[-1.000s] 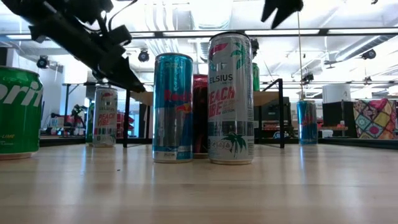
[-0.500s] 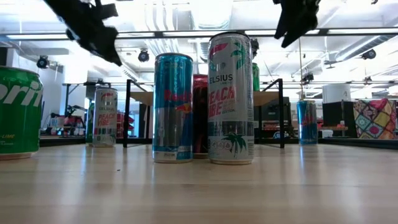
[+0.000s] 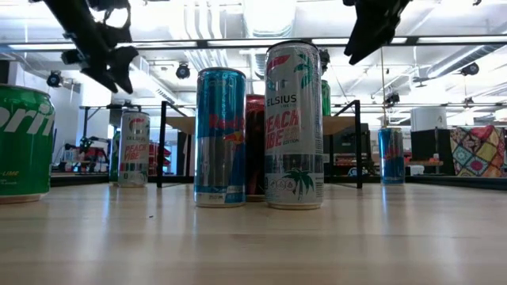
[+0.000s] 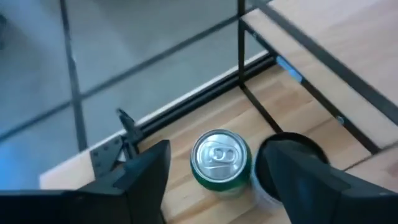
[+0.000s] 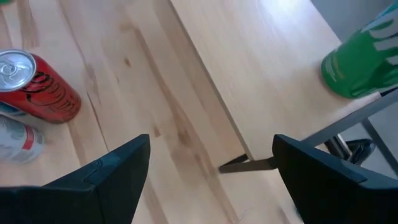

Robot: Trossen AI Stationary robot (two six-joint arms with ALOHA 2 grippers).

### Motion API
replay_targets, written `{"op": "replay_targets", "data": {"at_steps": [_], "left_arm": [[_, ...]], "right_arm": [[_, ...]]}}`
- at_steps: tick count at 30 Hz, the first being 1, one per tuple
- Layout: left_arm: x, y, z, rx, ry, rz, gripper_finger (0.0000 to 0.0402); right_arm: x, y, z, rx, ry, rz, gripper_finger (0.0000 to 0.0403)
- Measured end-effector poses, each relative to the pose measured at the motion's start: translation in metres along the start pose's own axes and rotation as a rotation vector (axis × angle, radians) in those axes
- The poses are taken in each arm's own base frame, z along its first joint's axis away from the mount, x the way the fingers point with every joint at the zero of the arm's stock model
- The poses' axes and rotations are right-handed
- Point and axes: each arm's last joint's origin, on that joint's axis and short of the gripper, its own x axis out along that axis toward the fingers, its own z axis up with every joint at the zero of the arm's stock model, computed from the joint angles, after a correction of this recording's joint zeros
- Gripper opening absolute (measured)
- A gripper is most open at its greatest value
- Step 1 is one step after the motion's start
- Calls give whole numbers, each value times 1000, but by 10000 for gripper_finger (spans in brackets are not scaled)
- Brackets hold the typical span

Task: Place canned beverage on shelf
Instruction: Put the top green soda can on the shelf on the shelf aligned with the other green soda can

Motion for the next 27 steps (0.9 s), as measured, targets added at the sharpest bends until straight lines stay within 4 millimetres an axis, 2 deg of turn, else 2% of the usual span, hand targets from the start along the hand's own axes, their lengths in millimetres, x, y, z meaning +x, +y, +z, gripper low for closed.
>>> {"op": "replay_targets", "data": {"at_steps": [5, 9, 17, 27], "left_arm": [[27, 17, 5, -44, 96, -112, 312], [44, 27, 5, -39, 163, -74, 338], [60, 26, 8, -74, 206, -78, 325], [88, 20, 1, -91, 339, -68, 320]], "right_arm": [[1, -2, 2, -24, -15, -5, 326], [2, -6, 4, -26, -21, -18, 326], [4, -16, 4, -19, -14, -47, 326], [5, -17, 4, -21, -12, -48, 326]]}}
